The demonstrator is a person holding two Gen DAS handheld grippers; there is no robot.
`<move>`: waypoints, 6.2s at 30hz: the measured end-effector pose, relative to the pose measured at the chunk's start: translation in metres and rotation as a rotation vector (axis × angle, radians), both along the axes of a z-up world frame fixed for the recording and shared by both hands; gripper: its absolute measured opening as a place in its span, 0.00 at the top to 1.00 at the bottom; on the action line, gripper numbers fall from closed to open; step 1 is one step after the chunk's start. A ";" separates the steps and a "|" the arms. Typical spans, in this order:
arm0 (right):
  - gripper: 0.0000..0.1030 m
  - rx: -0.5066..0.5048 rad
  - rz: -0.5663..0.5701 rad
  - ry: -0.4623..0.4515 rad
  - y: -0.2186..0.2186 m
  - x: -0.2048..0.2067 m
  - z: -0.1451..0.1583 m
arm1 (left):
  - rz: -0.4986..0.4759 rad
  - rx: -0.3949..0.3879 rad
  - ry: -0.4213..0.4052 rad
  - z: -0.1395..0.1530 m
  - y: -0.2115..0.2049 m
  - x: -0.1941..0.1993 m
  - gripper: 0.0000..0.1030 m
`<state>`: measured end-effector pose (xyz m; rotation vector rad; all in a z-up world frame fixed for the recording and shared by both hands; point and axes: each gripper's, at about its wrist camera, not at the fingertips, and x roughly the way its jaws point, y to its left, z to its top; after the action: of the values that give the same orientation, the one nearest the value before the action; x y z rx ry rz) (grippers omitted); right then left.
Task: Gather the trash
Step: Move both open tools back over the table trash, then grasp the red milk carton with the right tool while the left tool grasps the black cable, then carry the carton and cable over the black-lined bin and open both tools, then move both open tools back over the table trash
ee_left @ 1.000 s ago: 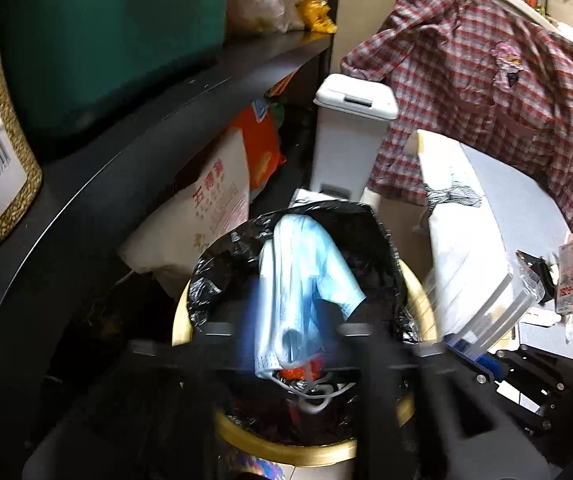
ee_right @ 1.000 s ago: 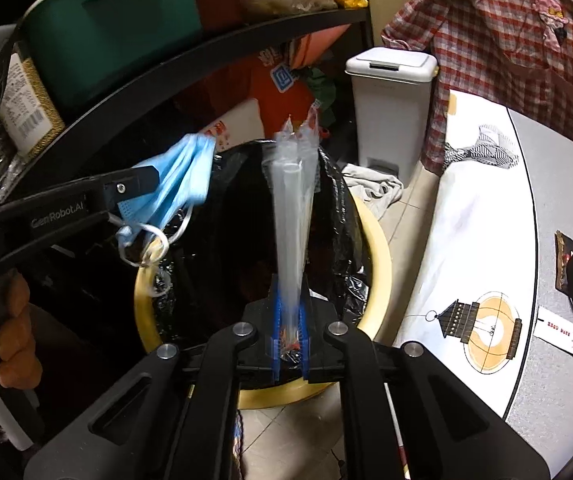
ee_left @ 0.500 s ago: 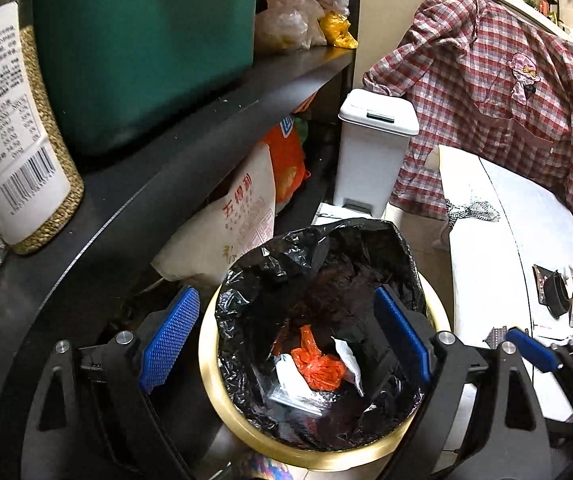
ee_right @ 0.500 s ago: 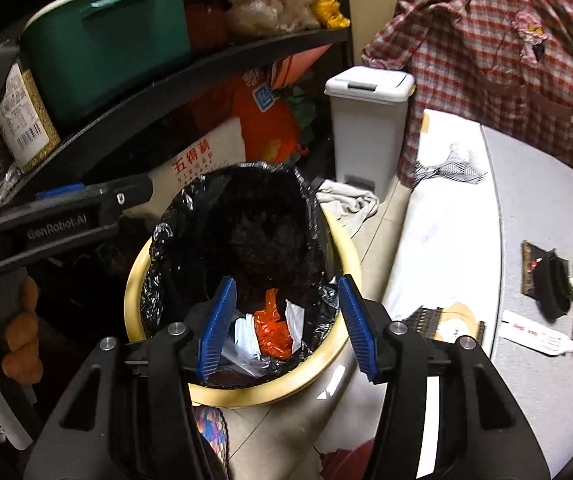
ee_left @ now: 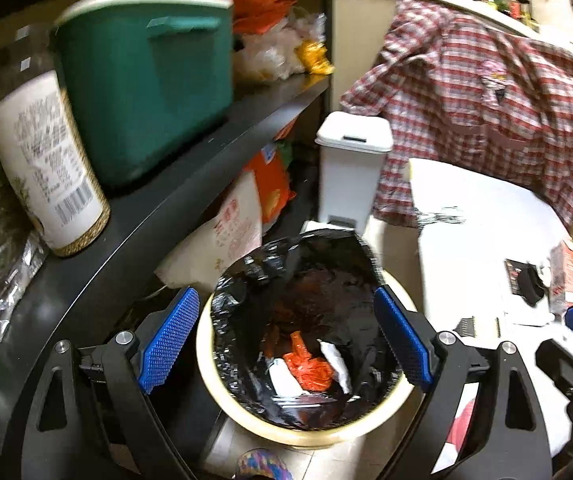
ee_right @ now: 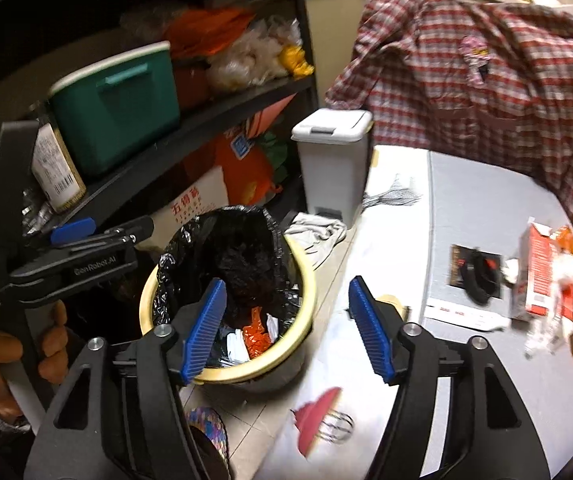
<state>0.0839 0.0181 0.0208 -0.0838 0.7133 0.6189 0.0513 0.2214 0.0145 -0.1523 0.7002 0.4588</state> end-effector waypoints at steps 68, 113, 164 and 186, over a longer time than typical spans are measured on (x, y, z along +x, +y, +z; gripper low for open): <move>0.63 -0.140 -0.531 -0.098 -0.187 0.145 -0.046 | -0.452 -0.067 0.011 -0.074 -0.234 0.187 0.13; 0.63 -0.039 0.003 -0.052 0.045 0.030 -0.021 | -0.020 -0.005 0.014 -0.007 -0.018 0.005 0.95; 0.43 -0.115 0.059 -0.001 0.099 0.026 -0.041 | 0.113 -0.043 0.048 -0.035 0.029 -0.005 0.20; 0.29 -0.072 -0.060 -0.046 -0.013 0.021 -0.005 | -0.010 -0.017 0.005 0.001 -0.039 0.013 0.15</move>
<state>0.1050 0.0050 0.0157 -0.1428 0.6909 0.5323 0.0646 0.1822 0.0152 -0.1632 0.7097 0.4435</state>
